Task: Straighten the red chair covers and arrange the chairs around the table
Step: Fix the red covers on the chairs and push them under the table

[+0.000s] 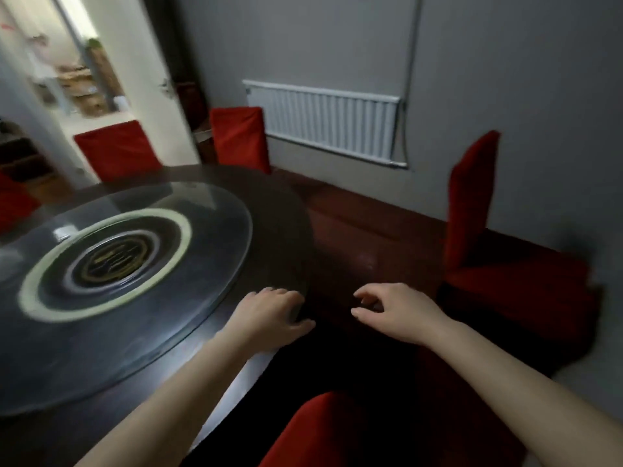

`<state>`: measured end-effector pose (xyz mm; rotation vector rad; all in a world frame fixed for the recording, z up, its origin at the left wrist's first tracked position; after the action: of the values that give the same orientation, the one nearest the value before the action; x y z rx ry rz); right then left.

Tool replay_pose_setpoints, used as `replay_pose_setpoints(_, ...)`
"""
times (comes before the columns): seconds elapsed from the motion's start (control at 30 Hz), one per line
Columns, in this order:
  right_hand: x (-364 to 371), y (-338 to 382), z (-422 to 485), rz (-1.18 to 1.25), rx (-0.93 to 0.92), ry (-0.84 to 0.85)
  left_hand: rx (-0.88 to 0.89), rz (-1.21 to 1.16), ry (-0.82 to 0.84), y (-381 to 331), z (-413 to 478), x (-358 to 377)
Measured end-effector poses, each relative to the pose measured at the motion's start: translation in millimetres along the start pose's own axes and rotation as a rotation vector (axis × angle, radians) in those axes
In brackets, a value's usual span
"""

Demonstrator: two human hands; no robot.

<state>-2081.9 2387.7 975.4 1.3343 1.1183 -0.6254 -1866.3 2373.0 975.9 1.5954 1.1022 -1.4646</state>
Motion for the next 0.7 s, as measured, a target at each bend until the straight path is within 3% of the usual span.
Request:
replay_pose_setpoints(0.27,-45.9,-155.5,-32.2,0.133,0.379,-0.058,0.315,-0.105,0.010,-106.4,111.9,-7.4)
replay_pose_setpoints(0.47,-96.7,-250.8,12.1,0.228,0.406,-0.111,0.365,-0.027,0.047,-146.8,209.2,-14.4)
replay_pose_setpoints(0.7,-176.2,-345.3,60.9,0.091,0.370,-0.139,0.351,0.002,-0.010,-213.1,328.9,-42.6)
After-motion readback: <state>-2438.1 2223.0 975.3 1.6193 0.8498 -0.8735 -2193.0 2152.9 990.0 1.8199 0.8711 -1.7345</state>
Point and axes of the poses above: each hand's wrist, its own z-axis towards the middle knuckle, its own x-axis out of the palm, y = z × x, the point moved 6 cm from there along z, towards the middle knuckle, and after that the axes turned 1 degree about -x, right-handed, at the moved point
